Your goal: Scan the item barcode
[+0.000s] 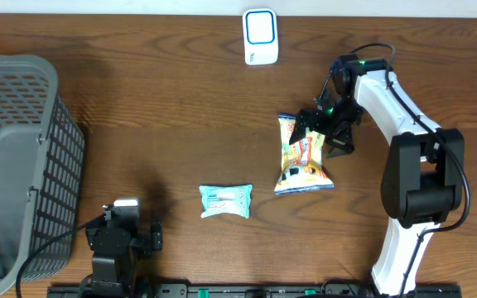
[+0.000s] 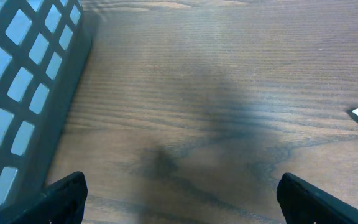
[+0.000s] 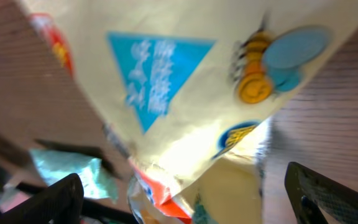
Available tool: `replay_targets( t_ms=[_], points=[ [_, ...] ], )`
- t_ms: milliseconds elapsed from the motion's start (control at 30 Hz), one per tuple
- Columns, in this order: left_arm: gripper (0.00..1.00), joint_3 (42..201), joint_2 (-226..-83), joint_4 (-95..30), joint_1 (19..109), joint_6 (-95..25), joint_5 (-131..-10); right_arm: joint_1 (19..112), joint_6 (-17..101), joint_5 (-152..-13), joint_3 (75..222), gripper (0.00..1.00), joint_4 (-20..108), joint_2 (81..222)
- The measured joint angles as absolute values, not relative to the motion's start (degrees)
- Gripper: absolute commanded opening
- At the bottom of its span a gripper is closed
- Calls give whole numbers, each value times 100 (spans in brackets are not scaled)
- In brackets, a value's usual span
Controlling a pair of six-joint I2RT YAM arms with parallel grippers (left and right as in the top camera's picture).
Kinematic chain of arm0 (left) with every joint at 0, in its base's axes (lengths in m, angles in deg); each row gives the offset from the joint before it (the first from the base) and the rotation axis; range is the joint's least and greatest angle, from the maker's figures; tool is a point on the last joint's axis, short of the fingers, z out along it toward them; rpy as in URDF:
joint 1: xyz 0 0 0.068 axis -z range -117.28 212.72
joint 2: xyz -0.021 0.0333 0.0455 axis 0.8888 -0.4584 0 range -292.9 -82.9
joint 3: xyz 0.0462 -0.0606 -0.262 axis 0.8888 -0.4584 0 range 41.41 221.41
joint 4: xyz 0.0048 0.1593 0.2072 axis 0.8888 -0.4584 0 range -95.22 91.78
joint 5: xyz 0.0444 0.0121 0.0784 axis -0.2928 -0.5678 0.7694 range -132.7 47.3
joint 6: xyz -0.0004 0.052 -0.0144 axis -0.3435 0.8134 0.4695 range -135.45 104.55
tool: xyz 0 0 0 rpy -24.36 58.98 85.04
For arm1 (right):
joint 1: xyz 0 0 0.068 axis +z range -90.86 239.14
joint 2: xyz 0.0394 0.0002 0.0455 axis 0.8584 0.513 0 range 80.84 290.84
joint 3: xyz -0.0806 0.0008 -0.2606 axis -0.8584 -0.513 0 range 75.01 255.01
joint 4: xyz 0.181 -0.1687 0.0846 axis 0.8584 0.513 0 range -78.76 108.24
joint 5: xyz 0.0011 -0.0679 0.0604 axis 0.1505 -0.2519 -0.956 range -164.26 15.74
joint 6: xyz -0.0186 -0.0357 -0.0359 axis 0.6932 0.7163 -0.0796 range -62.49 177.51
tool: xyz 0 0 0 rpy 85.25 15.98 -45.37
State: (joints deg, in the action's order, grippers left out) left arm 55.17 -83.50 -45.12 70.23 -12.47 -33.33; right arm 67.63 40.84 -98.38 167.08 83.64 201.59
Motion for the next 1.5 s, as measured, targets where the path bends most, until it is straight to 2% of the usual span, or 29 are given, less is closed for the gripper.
replay_targets(
  t_ms=[133,233,300,333,367,400,567,767,1000,1200,1333,1500],
  points=[
    [98,5517,-8350,-4512,7023,-1247,-3333,6761,4091,-9600,16735,88,8513,20159],
    [98,5517,-8348,-4514,7023,-1247,-3333,6763,4099,-9499,16925,70,8819,20159],
    [98,5517,-8350,-4514,7023,-1247,-3333,6778,4099,-9458,17185,46,9037,20159],
    [98,5517,-8350,-4514,7023,-1247,-3333,6796,4106,-9425,17364,20,9166,20159],
    [98,5517,-8350,-4514,7023,-1247,-3333,6813,4117,-9403,17548,6,9280,20159],
    [98,5517,-8348,-4514,7023,-1247,-3333,6855,4137,-9384,17733,1,9369,20159],
    [98,5517,-8350,-4512,7023,-1247,-3333,7207,3868,-9021,18337,1,9713,20159],
    [98,5517,-8350,-4514,7023,-1247,-3333,7795,3221,-7954,18166,1,9457,20156],
    [98,5517,-8350,-4512,7023,-1247,-3333,8321,2259,-7139,16770,1,8744,20156],
    [98,5517,-8350,-4514,7023,-1247,-3333,8343,1636,-6881,15541,1,7966,20003],
    [98,5517,-8350,-4512,7023,-1247,-3333,8332,1623,-6888,15390,1,7761,19879],
    [98,5517,-8350,-4514,7023,-1247,-3333,8256,2290,-7023,15602,1,7748,19918]
  ],
)
